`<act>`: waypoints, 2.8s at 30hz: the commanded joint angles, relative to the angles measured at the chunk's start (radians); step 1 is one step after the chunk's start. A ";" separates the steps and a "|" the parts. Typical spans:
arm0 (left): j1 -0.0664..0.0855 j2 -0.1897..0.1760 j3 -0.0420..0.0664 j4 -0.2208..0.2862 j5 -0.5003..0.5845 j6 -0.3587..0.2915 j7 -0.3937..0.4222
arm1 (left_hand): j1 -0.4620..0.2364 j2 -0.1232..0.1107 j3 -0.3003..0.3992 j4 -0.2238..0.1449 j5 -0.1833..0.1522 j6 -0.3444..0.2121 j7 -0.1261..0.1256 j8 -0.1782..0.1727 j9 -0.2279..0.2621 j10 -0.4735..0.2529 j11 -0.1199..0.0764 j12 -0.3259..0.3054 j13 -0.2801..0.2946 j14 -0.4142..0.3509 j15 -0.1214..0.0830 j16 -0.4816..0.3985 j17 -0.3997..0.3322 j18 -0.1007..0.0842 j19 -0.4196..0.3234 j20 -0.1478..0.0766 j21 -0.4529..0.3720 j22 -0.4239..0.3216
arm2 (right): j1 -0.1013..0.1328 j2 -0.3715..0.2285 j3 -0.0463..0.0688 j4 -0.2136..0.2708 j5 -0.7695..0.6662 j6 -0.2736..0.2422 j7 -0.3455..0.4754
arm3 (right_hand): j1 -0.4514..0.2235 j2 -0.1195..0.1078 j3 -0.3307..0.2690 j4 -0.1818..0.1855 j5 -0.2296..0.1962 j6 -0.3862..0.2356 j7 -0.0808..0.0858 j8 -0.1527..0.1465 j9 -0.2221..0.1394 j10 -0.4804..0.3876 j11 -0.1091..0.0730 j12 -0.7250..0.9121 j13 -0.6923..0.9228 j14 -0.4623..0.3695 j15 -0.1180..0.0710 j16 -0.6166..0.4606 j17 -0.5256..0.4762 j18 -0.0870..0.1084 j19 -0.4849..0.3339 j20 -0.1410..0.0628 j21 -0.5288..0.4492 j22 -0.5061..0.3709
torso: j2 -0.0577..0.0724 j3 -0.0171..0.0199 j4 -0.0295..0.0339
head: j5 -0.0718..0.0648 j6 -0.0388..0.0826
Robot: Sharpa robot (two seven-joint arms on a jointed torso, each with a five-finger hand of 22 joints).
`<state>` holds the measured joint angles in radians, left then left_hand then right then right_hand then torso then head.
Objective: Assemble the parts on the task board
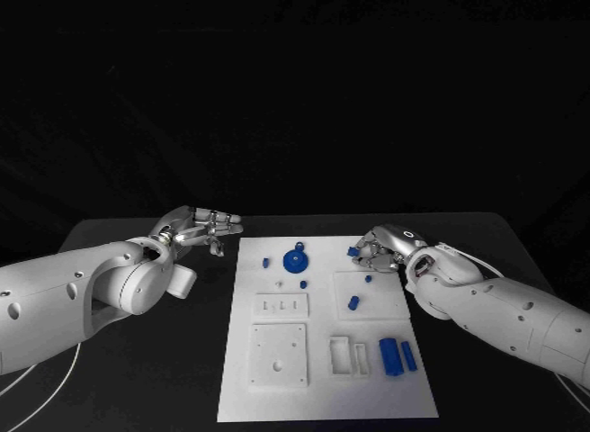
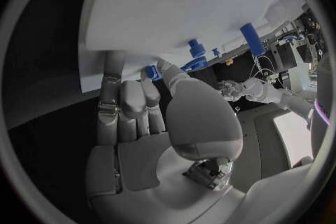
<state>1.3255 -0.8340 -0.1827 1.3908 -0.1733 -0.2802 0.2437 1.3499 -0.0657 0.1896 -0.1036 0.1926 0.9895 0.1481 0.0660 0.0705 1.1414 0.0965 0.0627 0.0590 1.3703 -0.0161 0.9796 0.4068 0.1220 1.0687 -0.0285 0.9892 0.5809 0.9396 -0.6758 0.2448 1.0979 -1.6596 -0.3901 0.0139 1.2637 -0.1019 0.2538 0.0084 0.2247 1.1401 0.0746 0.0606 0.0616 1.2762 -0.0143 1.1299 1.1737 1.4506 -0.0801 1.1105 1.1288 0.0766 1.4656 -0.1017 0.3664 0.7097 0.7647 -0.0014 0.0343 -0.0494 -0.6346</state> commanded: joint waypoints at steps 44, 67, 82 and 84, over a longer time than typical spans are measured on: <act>0.001 0.005 0.002 -0.016 -0.008 0.060 -0.002 | -0.026 0.009 0.022 0.009 -0.007 0.020 -0.015 -0.002 0.002 0.064 -0.022 -0.003 0.001 0.000 -0.008 0.001 -0.004 0.010 -0.012 -0.010 0.008 -0.004 | 0.034 -0.035 0.025 0.063 0.256 0.207 -0.004 | -0.041 0.071 0.284 -0.103 -0.173 0.095 -0.020 0.003 0.008 0.010 -0.018 -0.001 0.010 0.001 -0.014 -0.004 0.007 -0.018 0.035 -0.015 0.014 -0.038 | -0.007 0.0005 -0.0057 | 0.002 0.005; 0.025 0.095 0.003 -0.058 -0.230 0.465 -0.198 | -0.102 0.107 -0.235 0.181 -0.011 0.165 -0.086 -0.001 0.031 0.363 -0.126 0.152 0.088 0.024 -0.080 0.083 0.101 -0.054 0.023 -0.086 0.001 -0.004 | 0.145 -0.017 0.015 0.076 0.843 0.872 -0.183 | -0.047 0.102 0.251 -0.124 -0.155 0.080 -0.015 0.003 0.009 -0.010 -0.011 -0.018 -0.001 -0.012 -0.009 -0.013 0.002 -0.012 0.021 -0.009 -0.003 -0.029 | -0.091 -0.0026 -0.0106 | 0.030 -0.020; 0.025 0.209 -0.012 -0.106 -0.285 0.510 -0.232 | -0.165 0.069 -0.291 0.200 -0.090 0.147 -0.083 -0.001 0.072 0.346 -0.122 0.172 0.130 0.024 -0.077 0.098 0.139 -0.052 0.017 -0.083 0.012 0.018 | 0.178 0.053 -0.048 0.034 1.118 1.105 -0.246 | -0.056 0.123 0.228 -0.147 -0.105 0.073 -0.012 0.003 0.009 -0.023 -0.008 -0.021 -0.001 -0.021 -0.006 -0.015 0.003 -0.007 0.009 -0.006 -0.009 -0.009 | -0.111 -0.0074 -0.0111 | 0.021 -0.055; 0.025 0.216 -0.013 -0.109 -0.294 0.515 -0.235 | -0.175 0.071 -0.294 0.208 -0.064 0.153 -0.085 -0.001 0.085 0.347 -0.123 0.173 0.133 0.024 -0.078 0.098 0.141 -0.052 0.017 -0.084 0.013 0.019 | 0.179 0.059 -0.051 0.033 1.127 1.117 -0.252 | -0.057 0.123 0.229 -0.149 -0.104 0.073 -0.012 0.003 0.009 -0.024 -0.008 -0.021 -0.001 -0.022 -0.005 -0.016 0.003 -0.006 0.007 -0.005 -0.010 -0.006 | -0.111 -0.0077 -0.0096 | 0.018 -0.058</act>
<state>1.3498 -0.6239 -0.1958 1.2829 -0.4287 0.1955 0.0271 1.1816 0.0074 -0.1041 0.1008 0.1249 1.1380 0.0640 0.0659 0.1517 1.4647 -0.0270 0.2370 0.1912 1.3951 -0.0947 1.0758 0.5473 0.0696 1.0901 -0.1148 0.9987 0.5994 1.1186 -0.6199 0.1953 1.1318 -0.6068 0.6366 -0.2097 1.2057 0.0133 0.4854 -0.1369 0.1173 1.2178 0.0640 0.0568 0.0670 1.2612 -0.0216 1.1126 1.1737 1.4363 -0.0877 1.0987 1.1311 0.0760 1.4631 -0.1105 0.3632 0.7019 0.6544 -0.0083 0.0244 -0.0276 -0.6889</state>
